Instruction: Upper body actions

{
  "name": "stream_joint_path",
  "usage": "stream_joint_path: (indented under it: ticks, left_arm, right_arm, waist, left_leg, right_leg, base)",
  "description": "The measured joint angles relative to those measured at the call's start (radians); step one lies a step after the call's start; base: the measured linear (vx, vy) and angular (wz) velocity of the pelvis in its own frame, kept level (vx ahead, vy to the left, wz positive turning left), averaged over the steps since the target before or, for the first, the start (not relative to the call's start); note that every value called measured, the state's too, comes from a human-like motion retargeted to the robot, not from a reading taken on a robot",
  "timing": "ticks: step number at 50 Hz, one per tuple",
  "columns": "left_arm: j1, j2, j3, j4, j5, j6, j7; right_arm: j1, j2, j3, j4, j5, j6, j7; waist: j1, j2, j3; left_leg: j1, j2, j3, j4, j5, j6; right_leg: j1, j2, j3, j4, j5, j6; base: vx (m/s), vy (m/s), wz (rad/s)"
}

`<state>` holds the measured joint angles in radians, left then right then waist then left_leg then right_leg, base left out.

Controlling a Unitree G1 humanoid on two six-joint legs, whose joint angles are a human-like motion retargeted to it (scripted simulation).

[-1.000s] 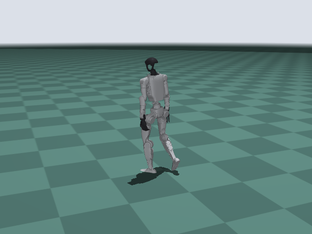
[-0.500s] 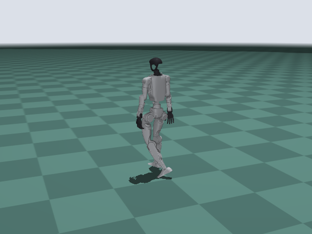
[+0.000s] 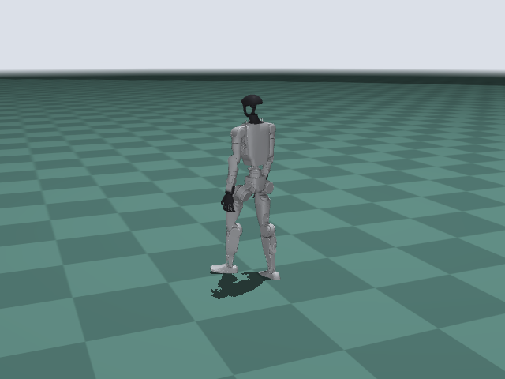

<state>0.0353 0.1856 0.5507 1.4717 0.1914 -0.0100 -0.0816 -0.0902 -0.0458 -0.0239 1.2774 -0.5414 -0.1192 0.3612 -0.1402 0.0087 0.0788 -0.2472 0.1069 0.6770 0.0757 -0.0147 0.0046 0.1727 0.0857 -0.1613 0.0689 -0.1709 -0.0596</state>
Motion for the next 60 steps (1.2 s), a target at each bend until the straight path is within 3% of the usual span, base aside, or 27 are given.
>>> stream_joint_path:
  ticks: [3,5,7,9,13,15,17,20,25,29,35,36,38,40,42,45,48,50,53,57,60]
  left_arm:
    - [-0.032,-0.005,0.023,-0.037,-0.054,-0.006,-0.028]
    - [-0.054,-0.002,0.023,-0.063,-0.095,0.003,-0.048]
    - [-0.089,-0.001,0.018,-0.085,-0.111,0.024,-0.058]
    - [-0.129,-0.010,0.004,-0.114,-0.104,0.028,-0.057]
    - [-0.192,-0.030,-0.083,-0.220,-0.114,-0.008,-0.042]
    - [-0.225,-0.031,-0.130,-0.279,-0.105,-0.013,-0.034]
    - [-0.275,-0.029,-0.164,-0.321,-0.083,-0.008,-0.038]
    - [-0.362,-0.040,-0.209,-0.361,-0.081,-0.002,-0.065]
    - [-0.516,-0.044,-0.318,-0.426,-0.115,-0.008,-0.101]
    - [-0.585,-0.024,-0.433,-0.528,-0.057,-0.026,-0.043]
    - [-0.620,-0.006,-0.534,-0.695,-0.024,-0.074,0.065]
    - [-0.621,-0.005,-0.537,-0.718,-0.028,-0.080,0.078]
    - [-0.620,0.004,-0.540,-0.762,-0.035,-0.088,0.109]
    - [-0.612,0.041,-0.544,-0.825,-0.048,-0.106,0.142]
    - [-0.600,0.066,-0.546,-0.882,-0.043,-0.129,0.206]
    - [-0.596,0.056,-0.561,-0.938,-0.013,-0.155,0.353]
    - [-0.592,0.053,-0.570,-0.977,0.006,-0.198,0.475]
    - [-0.586,0.047,-0.568,-0.996,0.041,-0.220,0.556]
    - [-0.580,0.040,-0.557,-1.014,0.109,-0.248,0.673]
    - [-0.580,0.015,-0.558,-1.020,0.133,-0.285,0.744]
    - [-0.589,0.010,-0.572,-1.014,0.124,-0.296,0.733]
  right_arm:
    - [0.000,0.045,0.055,-0.063,0.066,0.015,0.086]
    - [0.000,0.073,0.102,-0.099,0.093,0.016,0.157]
    - [-0.006,0.101,0.149,-0.120,0.103,0.015,0.231]
    - [-0.013,0.126,0.197,-0.146,0.130,0.018,0.305]
    - [-0.044,0.156,0.308,-0.209,0.230,0.002,0.493]
    - [-0.060,0.174,0.349,-0.232,0.272,-0.016,0.603]
    - [-0.070,0.199,0.381,-0.251,0.321,-0.008,0.680]
    - [-0.080,0.234,0.415,-0.279,0.422,0.034,0.762]
    - [-0.082,0.268,0.456,-0.333,0.576,0.126,0.817]
    - [-0.076,0.271,0.474,-0.382,0.638,0.175,0.830]
    - [-0.059,0.273,0.484,-0.414,0.672,0.235,0.847]
    - [-0.054,0.277,0.486,-0.415,0.683,0.250,0.852]
    - [-0.043,0.286,0.492,-0.419,0.706,0.283,0.859]
    - [-0.032,0.291,0.494,-0.427,0.741,0.324,0.863]
    - [-0.036,0.293,0.486,-0.433,0.759,0.354,0.862]
    - [-0.061,0.293,0.474,-0.448,0.780,0.384,0.843]
    - [-0.075,0.292,0.478,-0.461,0.807,0.400,0.822]
    - [-0.077,0.300,0.485,-0.461,0.819,0.422,0.822]
    - [-0.068,0.334,0.501,-0.446,0.857,0.483,0.822]
    - [-0.051,0.382,0.520,-0.436,0.926,0.562,0.795]
    - [-0.038,0.399,0.531,-0.454,0.969,0.584,0.764]
  waist:
    - [0.020,-0.017,-0.034]
    - [0.032,-0.027,-0.052]
    - [0.042,-0.031,-0.073]
    - [0.063,-0.020,-0.081]
    - [0.090,0.038,-0.078]
    - [0.087,0.079,-0.077]
    - [0.102,0.106,-0.079]
    - [0.109,0.103,-0.082]
    - [0.127,0.035,-0.090]
    - [0.152,-0.036,-0.069]
    - [0.139,-0.088,-0.014]
    - [0.145,-0.094,-0.011]
    - [0.171,-0.096,-0.012]
    - [0.204,-0.098,-0.019]
    - [0.206,-0.103,-0.007]
    - [0.218,-0.102,0.008]
    - [0.183,-0.089,0.003]
    - [0.156,-0.080,-0.013]
    - [0.126,-0.057,-0.039]
    - [0.120,-0.039,-0.056]
    - [0.115,-0.038,-0.067]
  left_leg:
    - [0.029,0.002,0.062,0.043,0.036,0.117]
    - [0.011,-0.021,-0.097,0.100,0.017,0.133]
    - [-0.002,-0.029,-0.183,0.167,-0.038,0.108]
    - [0.029,-0.027,-0.198,0.170,-0.072,0.095]
    - [0.101,-0.003,-0.242,0.154,-0.120,0.070]
    - [0.127,0.018,-0.282,0.157,-0.140,0.060]
    - [0.154,0.031,-0.298,0.151,-0.154,0.055]
    - [0.187,0.012,-0.350,0.138,-0.162,0.052]
    - [0.232,-0.093,-0.484,0.115,-0.159,0.054]
    - [0.257,-0.175,-0.612,0.124,-0.157,0.047]
    - [0.276,-0.255,-0.947,0.173,-0.145,-0.006]
    - [0.272,-0.261,-0.994,0.182,-0.145,-0.020]
    - [0.262,-0.257,-1.067,0.188,-0.143,-0.047]
    - [0.245,-0.244,-1.136,0.191,-0.134,-0.079]
    - [0.224,-0.230,-1.183,0.188,-0.091,-0.098]
    - [0.167,-0.174,-1.113,0.170,-0.003,-0.115]
    - [0.116,-0.103,-0.821,0.166,0.035,-0.067]
    - [0.106,-0.071,-0.589,0.171,-0.002,-0.009]
    - [0.140,-0.037,-0.315,0.171,-0.056,-0.025]
    - [0.212,-0.042,-0.156,0.185,-0.091,-0.058]
    - [0.286,-0.048,-0.062,0.177,-0.109,-0.044]
  right_leg:
    - [0.017,-0.018,-0.025,0.054,-0.060,0.000]
    - [0.043,-0.027,-0.047,0.091,-0.051,0.009]
    - [0.049,-0.047,-0.068,0.150,0.038,0.041]
    - [0.031,-0.060,-0.082,0.247,0.192,0.089]
    - [-0.026,-0.085,-0.171,0.497,0.428,0.189]
    - [-0.070,-0.136,-0.262,0.663,0.373,0.160]
    - [-0.110,-0.182,-0.323,0.740,0.311,0.081]
    - [-0.183,-0.203,-0.348,0.749,0.247,0.037]
    - [-0.306,-0.195,-0.246,0.470,0.232,0.079]
    - [-0.337,-0.241,-0.147,0.199,0.235,0.099]
    - [-0.294,-0.178,0.521,0.014,0.269,0.291]
    - [-0.281,-0.176,0.574,0.008,0.300,0.304]
    - [-0.265,-0.173,0.583,0.004,0.281,0.282]
    - [-0.263,-0.171,0.439,0.035,0.183,0.203]
    - [-0.251,-0.178,0.341,0.064,0.143,0.165]
    - [-0.240,-0.193,0.180,0.059,0.118,0.134]
    - [-0.213,-0.216,-0.011,0.026,0.105,0.113]
    - [-0.203,-0.227,-0.140,0.012,0.096,0.096]
    - [-0.193,-0.219,-0.310,-0.002,0.080,0.075]
    - [-0.167,-0.201,-0.500,-0.022,0.057,0.057]
    - [-0.145,-0.179,-0.618,-0.046,0.042,0.047]
  base:
    - [0.75,-0.08,0.23]
    - [0.95,-0.02,0.19]
    - [0.82,0.02,0.22]
    - [0.81,0.02,0.42]
    - [0.61,0.04,0.60]
    - [0.56,0.05,0.92]
    - [0.51,0.00,1.05]
    - [0.42,-0.07,1.61]
    - [0.42,-0.17,2.21]
    - [0.39,-0.36,2.53]
    - [0.24,-0.46,2.97]
    - [0.14,-0.53,2.44]
    - [0.10,-0.56,1.99]
    - [0.04,-0.54,2.25]
    - [-0.18,-0.62,2.70]
    - [-0.35,-0.52,2.71]
    - [-0.29,-0.38,3.11]
    - [-0.22,-0.18,3.11]
    - [-0.21,-0.12,2.80]
    - [-0.16,-0.04,2.57]
    - [-0.12,0.02,2.66]
